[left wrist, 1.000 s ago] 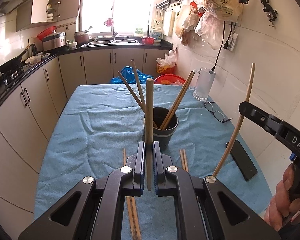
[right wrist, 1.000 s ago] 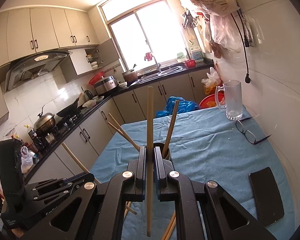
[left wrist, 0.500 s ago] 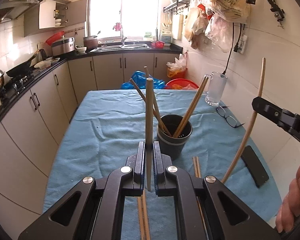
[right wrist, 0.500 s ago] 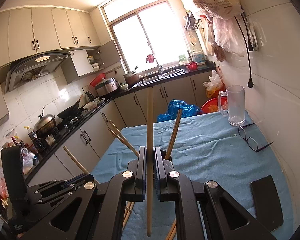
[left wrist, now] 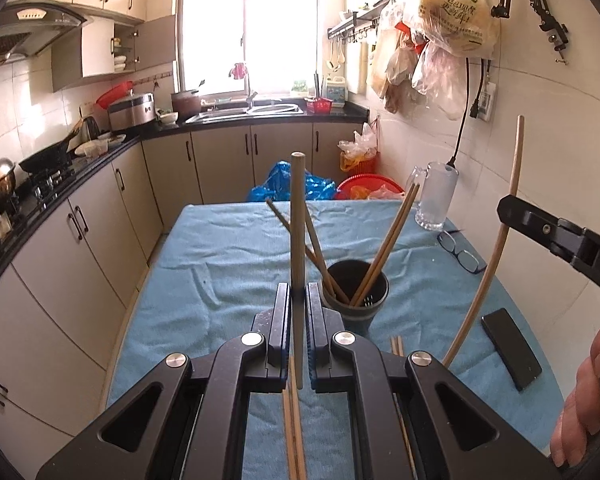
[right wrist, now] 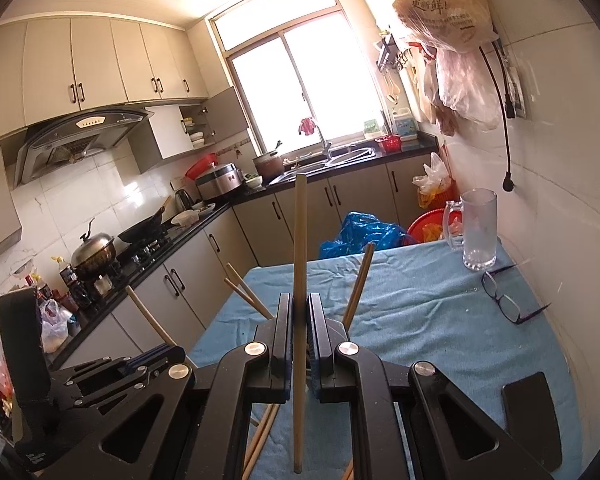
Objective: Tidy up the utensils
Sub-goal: 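Lower both held chopsticks down into the black holder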
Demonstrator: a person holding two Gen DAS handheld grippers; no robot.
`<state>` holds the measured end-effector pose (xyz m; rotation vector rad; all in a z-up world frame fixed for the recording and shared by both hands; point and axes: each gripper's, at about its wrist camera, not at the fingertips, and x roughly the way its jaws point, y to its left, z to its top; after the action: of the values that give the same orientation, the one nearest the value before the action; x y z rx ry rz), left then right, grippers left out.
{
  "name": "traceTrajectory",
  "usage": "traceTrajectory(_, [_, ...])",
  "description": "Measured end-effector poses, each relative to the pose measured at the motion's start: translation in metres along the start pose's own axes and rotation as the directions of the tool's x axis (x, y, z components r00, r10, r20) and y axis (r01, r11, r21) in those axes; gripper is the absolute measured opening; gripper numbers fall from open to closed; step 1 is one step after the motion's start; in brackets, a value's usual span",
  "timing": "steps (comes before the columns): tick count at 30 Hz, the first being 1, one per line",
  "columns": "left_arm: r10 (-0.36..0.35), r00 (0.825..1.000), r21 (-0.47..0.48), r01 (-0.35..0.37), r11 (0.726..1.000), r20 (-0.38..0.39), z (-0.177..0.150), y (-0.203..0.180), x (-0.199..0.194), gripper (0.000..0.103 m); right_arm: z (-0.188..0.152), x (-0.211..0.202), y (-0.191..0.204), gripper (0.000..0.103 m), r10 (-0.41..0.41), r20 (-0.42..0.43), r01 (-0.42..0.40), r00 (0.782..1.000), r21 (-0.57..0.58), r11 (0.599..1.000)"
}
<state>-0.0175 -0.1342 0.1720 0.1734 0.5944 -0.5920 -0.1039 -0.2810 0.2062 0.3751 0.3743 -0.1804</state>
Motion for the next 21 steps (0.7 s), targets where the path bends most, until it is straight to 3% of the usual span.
traceTrajectory(7, [-0.067,0.997,-0.019,0.068,0.998,0.028,0.038,0.005,-0.006,0.006,0.022,0.011,0.001,0.008,-0.013,0.030,0.013,0.999,0.000,1.000])
traceTrajectory(13, [-0.083,0.994,-0.058,0.087,0.995,0.072,0.068,0.009,-0.004,0.006,0.043,0.029,-0.003,0.008,-0.030,0.059,0.028,0.998,0.029,0.999])
traceTrajectory(21, [-0.133,0.987,-0.138,0.144,0.980,0.084,0.090,0.011,0.024,0.006,0.061,0.055,-0.004,0.008,-0.084,0.116,0.080,0.990,0.038,0.996])
